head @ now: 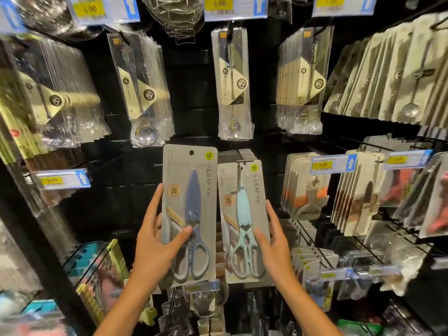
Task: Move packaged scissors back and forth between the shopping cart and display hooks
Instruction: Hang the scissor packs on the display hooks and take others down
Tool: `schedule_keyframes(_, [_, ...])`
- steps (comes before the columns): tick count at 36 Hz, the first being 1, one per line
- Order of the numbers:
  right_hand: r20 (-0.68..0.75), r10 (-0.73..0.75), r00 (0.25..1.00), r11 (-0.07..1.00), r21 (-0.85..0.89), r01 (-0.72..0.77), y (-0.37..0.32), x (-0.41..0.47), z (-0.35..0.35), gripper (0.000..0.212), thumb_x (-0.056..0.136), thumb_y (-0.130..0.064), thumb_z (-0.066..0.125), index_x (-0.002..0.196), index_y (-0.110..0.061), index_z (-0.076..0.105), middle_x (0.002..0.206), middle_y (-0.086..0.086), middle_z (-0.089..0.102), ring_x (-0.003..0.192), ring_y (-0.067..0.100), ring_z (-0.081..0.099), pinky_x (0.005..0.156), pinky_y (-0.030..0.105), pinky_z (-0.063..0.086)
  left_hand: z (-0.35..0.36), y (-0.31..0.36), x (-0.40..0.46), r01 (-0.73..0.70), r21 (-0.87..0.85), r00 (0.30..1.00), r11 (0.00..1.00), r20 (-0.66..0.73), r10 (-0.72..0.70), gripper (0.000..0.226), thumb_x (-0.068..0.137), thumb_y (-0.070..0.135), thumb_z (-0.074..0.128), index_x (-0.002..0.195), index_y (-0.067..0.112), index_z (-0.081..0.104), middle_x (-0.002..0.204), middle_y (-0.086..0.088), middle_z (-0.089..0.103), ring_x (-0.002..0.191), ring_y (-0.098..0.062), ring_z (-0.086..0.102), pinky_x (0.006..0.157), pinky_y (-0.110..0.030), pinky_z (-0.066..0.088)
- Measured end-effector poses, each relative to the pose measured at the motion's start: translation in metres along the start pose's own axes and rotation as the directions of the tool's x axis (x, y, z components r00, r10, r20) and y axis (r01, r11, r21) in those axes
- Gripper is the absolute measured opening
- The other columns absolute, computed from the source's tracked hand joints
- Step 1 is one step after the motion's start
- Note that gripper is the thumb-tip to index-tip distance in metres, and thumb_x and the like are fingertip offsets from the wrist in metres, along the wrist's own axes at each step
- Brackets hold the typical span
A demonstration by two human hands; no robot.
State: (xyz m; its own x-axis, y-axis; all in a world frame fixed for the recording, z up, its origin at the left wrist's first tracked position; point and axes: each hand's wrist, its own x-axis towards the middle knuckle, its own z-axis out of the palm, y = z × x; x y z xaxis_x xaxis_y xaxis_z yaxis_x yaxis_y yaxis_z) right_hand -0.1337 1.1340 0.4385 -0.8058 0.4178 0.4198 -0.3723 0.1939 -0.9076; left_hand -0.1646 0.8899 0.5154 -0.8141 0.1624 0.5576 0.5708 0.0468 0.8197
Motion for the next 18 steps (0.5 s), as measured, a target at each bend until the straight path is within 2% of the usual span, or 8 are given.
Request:
schedule_keyframes(2, [0.022,-0.024,0.999,0.993,-0.112,0.026,0.002,0.006,0.001,0.071,0.106,-0.014,0.048,0.15,-0.062,0.019,0.144,-0.04,0.042,0.126,-0.003,0.056,0.105,0.04,0.053,-0.001,0.001,0.0,0.007,-0.006,1.0,1.0,0.004,-0.007,0.099,0.079,0.01,0.079,0.153,0.052,0.028,0.148,0.024,0.048,0.128,-0.004,0.057,0.085,-0.014,0.055])
schedule_keyframes(5, [0.03,-0.01,0.999,0.972,-0.233,0.017,0.011,0.016,0.003,0.071,0.107,-0.022,0.045,0.148,-0.067,0.007,0.148,-0.01,0.052,0.117,0.009,0.065,0.097,0.044,0.057,0.0,0.003,0.001,0.003,0.001,1.0,1.0,0.016,-0.003,0.099,0.08,0.01,0.079,0.153,0.053,0.028,0.148,0.026,0.048,0.127,-0.003,0.058,0.086,-0.014,0.055])
schedule_keyframes(6, [0.028,-0.002,1.0,0.964,-0.264,0.009,0.014,0.02,0.003,0.071,0.108,-0.025,0.044,0.148,-0.068,0.004,0.147,-0.005,0.054,0.115,0.012,0.067,0.094,0.046,0.059,0.0,0.004,0.001,0.002,0.003,1.0,1.0,0.015,-0.002,0.099,0.08,0.009,0.079,0.153,0.052,0.028,0.146,0.027,0.049,0.126,-0.002,0.058,0.087,-0.014,0.055])
schedule_keyframes(11, [0.005,-0.009,1.0,0.923,-0.385,0.01,0.03,0.034,0.003,0.072,0.106,-0.035,0.043,0.148,-0.065,-0.006,0.126,0.005,0.067,0.087,0.02,0.073,0.071,0.052,0.062,0.001,0.009,-0.001,0.007,0.002,1.0,1.0,0.006,-0.007,0.1,0.081,0.003,0.078,0.154,0.049,0.028,0.14,0.033,0.052,0.123,0.003,0.059,0.083,-0.011,0.054])
schedule_keyframes(18, [0.009,-0.016,1.0,0.887,-0.461,0.018,0.035,0.053,0.007,0.075,0.106,-0.039,0.043,0.147,-0.064,-0.014,0.136,0.009,0.061,0.102,0.023,0.071,0.08,0.053,0.061,0.002,0.01,-0.005,0.025,0.009,1.0,1.0,-0.003,-0.025,0.101,0.08,0.005,0.08,0.152,0.052,0.028,0.143,0.024,0.051,0.124,0.0,0.06,0.081,-0.012,0.055])
